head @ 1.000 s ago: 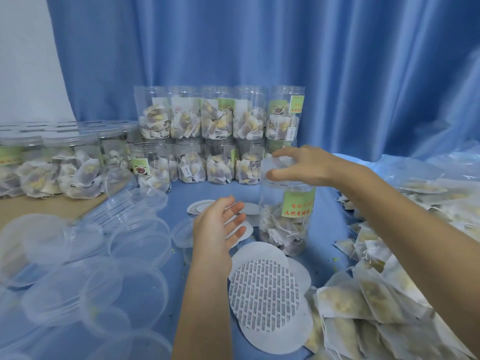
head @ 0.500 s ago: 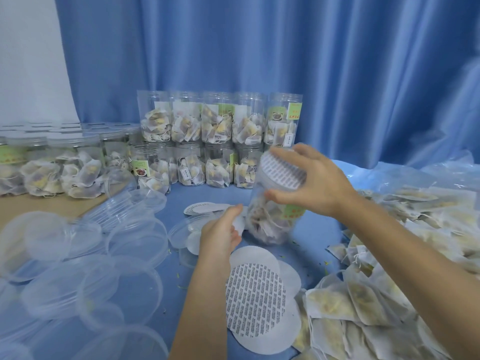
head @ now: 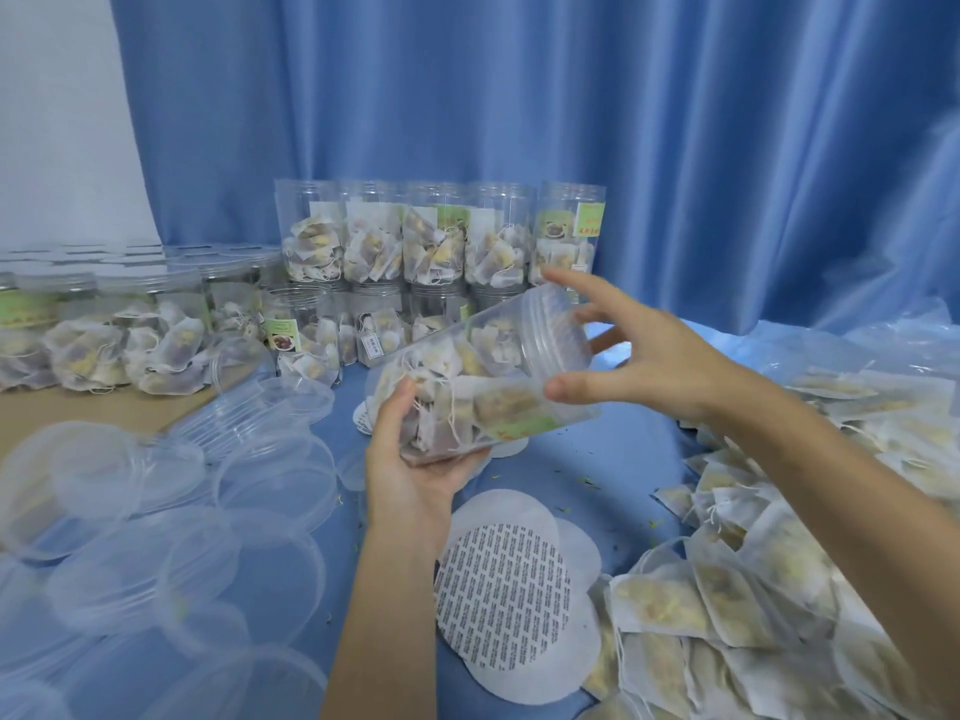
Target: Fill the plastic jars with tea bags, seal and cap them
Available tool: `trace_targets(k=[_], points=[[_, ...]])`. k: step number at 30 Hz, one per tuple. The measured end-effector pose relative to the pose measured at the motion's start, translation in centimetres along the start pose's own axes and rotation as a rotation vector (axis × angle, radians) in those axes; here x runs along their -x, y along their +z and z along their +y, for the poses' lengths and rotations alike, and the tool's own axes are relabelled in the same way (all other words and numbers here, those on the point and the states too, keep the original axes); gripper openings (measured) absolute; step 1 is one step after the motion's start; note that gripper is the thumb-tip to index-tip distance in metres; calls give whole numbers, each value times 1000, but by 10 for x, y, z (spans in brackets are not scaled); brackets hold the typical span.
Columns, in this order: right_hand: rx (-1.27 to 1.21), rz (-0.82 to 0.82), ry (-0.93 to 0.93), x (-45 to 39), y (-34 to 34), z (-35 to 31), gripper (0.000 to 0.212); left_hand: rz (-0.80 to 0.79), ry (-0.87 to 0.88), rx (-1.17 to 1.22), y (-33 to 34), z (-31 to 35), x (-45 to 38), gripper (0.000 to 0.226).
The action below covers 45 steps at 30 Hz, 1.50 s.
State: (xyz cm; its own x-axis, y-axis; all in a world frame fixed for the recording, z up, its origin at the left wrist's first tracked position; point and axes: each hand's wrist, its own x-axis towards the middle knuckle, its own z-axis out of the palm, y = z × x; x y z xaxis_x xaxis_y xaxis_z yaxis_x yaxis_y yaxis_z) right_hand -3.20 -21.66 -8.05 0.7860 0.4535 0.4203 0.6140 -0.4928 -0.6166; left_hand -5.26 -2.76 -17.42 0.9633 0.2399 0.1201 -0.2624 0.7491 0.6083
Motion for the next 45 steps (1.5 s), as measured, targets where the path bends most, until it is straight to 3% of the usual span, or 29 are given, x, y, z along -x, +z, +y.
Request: trace_targets(k=[2, 3, 5, 7, 10, 12, 14, 18, 20, 23, 25, 28, 31, 32, 34, 36, 38, 40, 43, 45], points=[[-73, 41, 122, -3, 5, 0, 58, -38, 52, 11, 0, 1, -1, 17], [-111, 48, 219, -3, 8, 2, 63, -62, 86, 14, 0, 4, -1, 22], [-165, -52, 367, 0, 10, 5, 91, -97, 132, -1, 0, 12, -1, 39], [-198, -190, 414, 3, 5, 9, 112, -100, 126, -14, 2, 14, 0, 38], [-242, -193, 247, 1, -5, 6, 103, -70, 52, -10, 4, 7, 3, 13], [-169, -181, 17, 5, -7, -1, 99, -45, -10, 9, 4, 3, 3, 16], [18, -92, -93, 8, -3, -1, 99, -40, -24, 20, 3, 1, 2, 19], [-24, 99, 45, 9, 14, -1, 89, -25, 63, 14, 0, 2, 1, 15], [-25, 126, 69, 5, 22, 3, 92, -11, 99, 47, 0, 5, -1, 26], [-294, 163, 105, 4, 32, 6, 105, 3, 89, 41, 3, 6, -2, 41], [-472, 181, 82, 6, 38, 11, 107, -8, -19, -9, 6, 5, -1, 60], [-571, 162, -2, 14, 45, 11, 90, -74, -241, -240, 10, 4, 4, 82], [-689, 208, -3, 17, 40, 10, 71, -42, -304, -495, 22, 3, 11, 84], [-688, 243, 10, 17, 37, 9, 68, 20, -246, -597, 27, 3, 11, 75], [-630, 310, 51, 17, 30, 5, 75, 102, 89, -937, 40, 10, 13, 54], [-536, 374, 86, 17, 27, 0, 85, -123, 332, -1206, 57, 17, 20, 78], [-512, 386, 79, 17, 24, -9, 80, -329, 267, -1268, 81, 26, 28, 99], [-544, 346, 78, 15, 20, -20, 75, -240, 298, -1368, 103, 40, 30, 101], [-551, 341, 64, 10, 17, -43, 69, -23, 373, -1554, 126, 75, 34, 80], [-514, 378, 33, 4, 20, -60, 72, 18, 393, -1617, 127, 103, 39, 74]])
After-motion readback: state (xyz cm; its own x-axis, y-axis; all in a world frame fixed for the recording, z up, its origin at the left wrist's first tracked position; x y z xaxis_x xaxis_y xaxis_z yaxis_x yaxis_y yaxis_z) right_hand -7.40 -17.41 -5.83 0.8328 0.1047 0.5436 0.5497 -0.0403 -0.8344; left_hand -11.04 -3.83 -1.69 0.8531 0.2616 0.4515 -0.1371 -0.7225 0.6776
